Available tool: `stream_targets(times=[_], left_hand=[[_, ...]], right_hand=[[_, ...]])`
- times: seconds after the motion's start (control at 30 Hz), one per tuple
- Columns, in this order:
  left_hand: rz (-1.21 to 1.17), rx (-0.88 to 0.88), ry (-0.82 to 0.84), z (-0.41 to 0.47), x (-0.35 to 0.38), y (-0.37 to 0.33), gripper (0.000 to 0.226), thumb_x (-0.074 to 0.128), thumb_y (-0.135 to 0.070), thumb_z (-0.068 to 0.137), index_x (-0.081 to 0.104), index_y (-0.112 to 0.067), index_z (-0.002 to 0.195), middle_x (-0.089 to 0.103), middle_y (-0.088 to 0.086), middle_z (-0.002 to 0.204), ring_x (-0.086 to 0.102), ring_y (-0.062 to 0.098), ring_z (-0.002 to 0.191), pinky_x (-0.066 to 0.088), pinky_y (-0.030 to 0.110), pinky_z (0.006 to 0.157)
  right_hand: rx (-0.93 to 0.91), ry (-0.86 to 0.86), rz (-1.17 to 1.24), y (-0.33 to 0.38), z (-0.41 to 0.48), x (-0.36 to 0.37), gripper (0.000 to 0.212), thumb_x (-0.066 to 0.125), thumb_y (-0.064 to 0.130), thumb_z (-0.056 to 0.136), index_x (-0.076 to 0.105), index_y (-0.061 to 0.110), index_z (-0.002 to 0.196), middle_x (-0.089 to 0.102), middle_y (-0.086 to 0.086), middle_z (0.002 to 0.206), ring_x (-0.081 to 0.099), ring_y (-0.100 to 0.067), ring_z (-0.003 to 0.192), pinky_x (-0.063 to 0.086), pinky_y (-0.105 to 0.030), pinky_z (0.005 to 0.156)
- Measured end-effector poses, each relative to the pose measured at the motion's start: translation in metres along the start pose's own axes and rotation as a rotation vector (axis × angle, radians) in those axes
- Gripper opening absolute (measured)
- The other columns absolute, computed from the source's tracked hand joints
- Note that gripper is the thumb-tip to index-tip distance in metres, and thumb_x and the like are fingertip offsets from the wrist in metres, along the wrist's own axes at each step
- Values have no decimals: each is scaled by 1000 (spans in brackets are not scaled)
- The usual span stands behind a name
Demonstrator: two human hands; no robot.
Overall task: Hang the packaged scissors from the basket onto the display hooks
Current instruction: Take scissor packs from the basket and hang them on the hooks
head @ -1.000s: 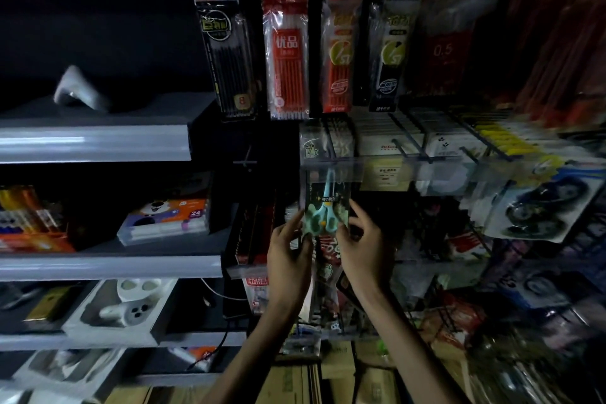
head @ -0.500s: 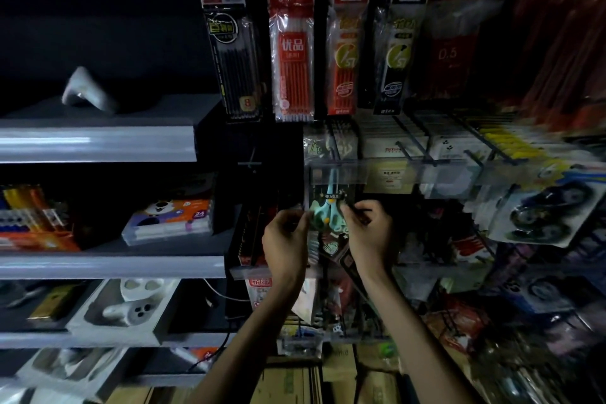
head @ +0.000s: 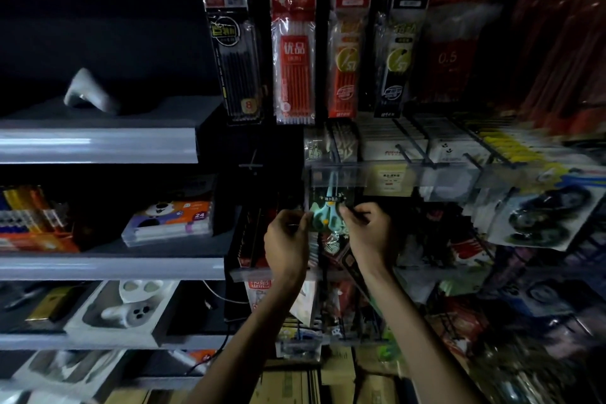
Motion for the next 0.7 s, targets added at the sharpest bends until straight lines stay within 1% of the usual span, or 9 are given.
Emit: stream_targets(times=[0.13,0.3,0.47,0.6,0.7], left_hand=[[-4,-6,-13,6,0,-5,21,75,-41,95,76,-21,101,77,-9,92,73,3,86,60,29,76],[22,-28,-33,13,0,-7,21,76,-40,94,77,-20,100,76,-10,91,72,4,86,56,25,73],[-7,-13,-5,8,-2,1,21,76,-43,94,77,-23,100,78,-11,91,73,4,87,62,34,79],[4,11,-3,0,-4,0,20,79,-45,90,76,-27,97,77,-13,89,72,1,85,62,34,78],[33,15,-8,-3,-3,-1,19,80,-45,89,74,-28,96,75,-14,89,70,0,83,63,39,78]], right_hand=[[12,-5,65,1,6,8,23,82,40,83,65,23,80,66,12,68,65,-7,64,54,-35,60],[32,-8,53,1,9,14,24,80,44,83,64,27,80,68,10,71,68,-10,66,59,-41,64],[13,-11,49,-8,5,14,25,80,46,83,68,24,87,71,9,76,70,-12,70,61,-45,67],[16,-5,52,-9,1,13,25,80,46,82,69,25,89,72,8,77,70,-12,72,61,-43,68],[17,-2,41,-6,0,12,28,78,51,82,68,25,88,70,10,75,69,-11,70,60,-45,67]])
Point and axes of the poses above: each hand's wrist, its own z-axis towards the middle knuckle, its own x-axis out of the palm, y = z × x, the point moved 7 cm from there along z, towards the middle knuckle
